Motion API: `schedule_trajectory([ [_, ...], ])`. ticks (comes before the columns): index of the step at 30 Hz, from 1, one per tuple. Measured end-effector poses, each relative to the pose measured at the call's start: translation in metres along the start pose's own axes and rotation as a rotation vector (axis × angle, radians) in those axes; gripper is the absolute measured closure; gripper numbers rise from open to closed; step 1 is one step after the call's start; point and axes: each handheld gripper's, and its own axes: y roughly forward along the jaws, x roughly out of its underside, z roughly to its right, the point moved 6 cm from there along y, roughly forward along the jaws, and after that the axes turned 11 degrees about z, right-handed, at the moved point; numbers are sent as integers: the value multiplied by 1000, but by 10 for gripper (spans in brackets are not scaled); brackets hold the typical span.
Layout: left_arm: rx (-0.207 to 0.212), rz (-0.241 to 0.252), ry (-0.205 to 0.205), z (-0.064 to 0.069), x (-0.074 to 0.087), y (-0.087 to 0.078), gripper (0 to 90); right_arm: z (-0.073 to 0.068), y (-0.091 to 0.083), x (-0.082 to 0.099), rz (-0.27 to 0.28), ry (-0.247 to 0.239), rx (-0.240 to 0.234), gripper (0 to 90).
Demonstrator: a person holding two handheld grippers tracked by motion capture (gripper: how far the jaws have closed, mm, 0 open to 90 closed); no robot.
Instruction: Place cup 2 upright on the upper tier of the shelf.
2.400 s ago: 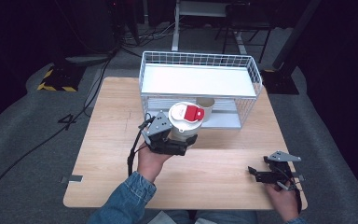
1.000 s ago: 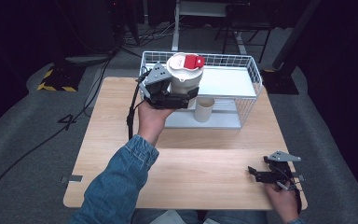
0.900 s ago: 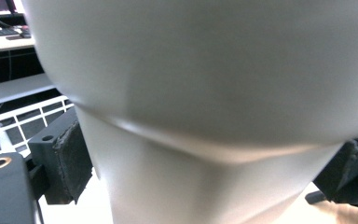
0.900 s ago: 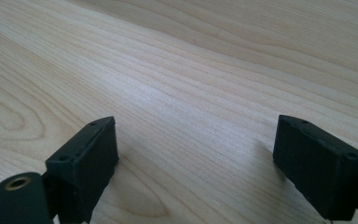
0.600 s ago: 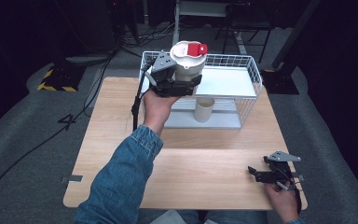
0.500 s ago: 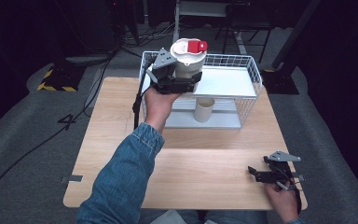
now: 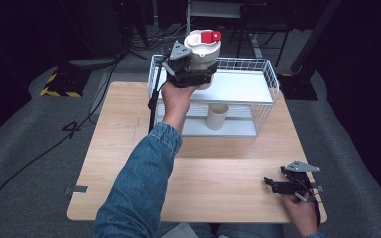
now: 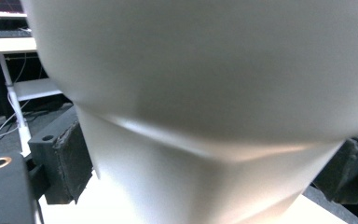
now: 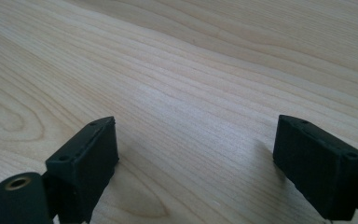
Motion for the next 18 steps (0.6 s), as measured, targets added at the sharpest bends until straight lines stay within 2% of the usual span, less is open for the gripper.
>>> schedule_trajectory([
  [3, -15, 17, 15, -3, 1, 7, 97, 0, 0, 0, 0, 0, 0, 140],
  [7, -26, 12, 27, -6, 5, 16, 97, 0, 0, 0, 1, 2, 0, 140],
  [12, -73, 6, -3, -12, 11, 27, 98, 0, 0, 0, 2, 2, 0, 140],
  [18, -109, -1, 20, -17, 15, 34, 98, 0, 0, 0, 1, 3, 0, 140],
])
